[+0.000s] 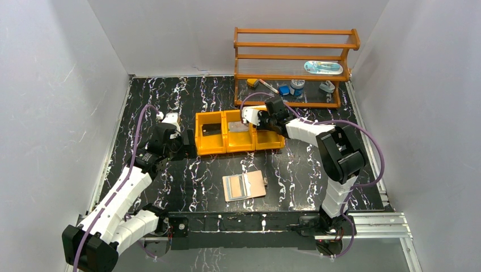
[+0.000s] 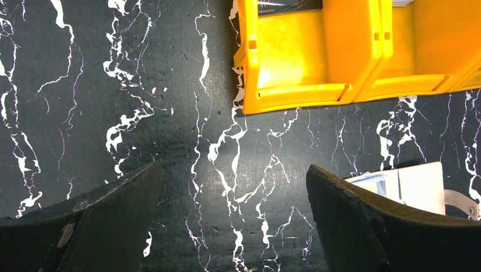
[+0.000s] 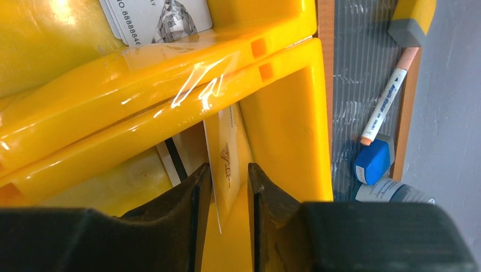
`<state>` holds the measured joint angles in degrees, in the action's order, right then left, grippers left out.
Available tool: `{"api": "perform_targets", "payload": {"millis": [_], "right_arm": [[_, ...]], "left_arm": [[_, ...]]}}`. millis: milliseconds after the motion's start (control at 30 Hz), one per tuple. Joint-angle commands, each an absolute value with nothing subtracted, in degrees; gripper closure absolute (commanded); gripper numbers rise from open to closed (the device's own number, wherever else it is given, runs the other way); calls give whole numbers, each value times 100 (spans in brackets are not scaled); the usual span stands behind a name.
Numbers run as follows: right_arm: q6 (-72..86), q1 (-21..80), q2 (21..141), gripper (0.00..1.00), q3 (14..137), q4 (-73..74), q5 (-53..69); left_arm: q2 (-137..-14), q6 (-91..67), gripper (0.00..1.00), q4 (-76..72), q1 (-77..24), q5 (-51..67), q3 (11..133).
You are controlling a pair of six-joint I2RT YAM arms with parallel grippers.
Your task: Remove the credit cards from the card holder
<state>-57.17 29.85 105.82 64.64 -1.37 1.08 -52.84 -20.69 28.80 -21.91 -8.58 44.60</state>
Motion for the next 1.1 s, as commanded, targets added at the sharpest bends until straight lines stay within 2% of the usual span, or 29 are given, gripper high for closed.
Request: {"api": "perform_targets", "payload": {"millis": [0,400,633,767,867,1067], "right_arm": [[-5600,2962,10154,60,6409,-205,196],[-5365,2962,10031,58,6438,103,257],[-4715,2962,9793,58,6430,-51,185],[-3513,2962,9450,59,6354,-346,138],[-1864,2960,9267,60,6521,-205,-8],[1360,2959,9607,68,7439,1705,-669]], "left_arm": [[-5257,-1995,2,2855,-2171,-843,4449],[-5333,-1969,2,2831,-2171,-740,4443],[-5370,-1960,2,2830,-2172,-729,4447],[-5375,-1960,2,2830,-2171,-751,4441],[-5376,-1960,2,2834,-2171,-742,4448],[-5394,-1960,2,2829,-2171,-760,4448]]}}
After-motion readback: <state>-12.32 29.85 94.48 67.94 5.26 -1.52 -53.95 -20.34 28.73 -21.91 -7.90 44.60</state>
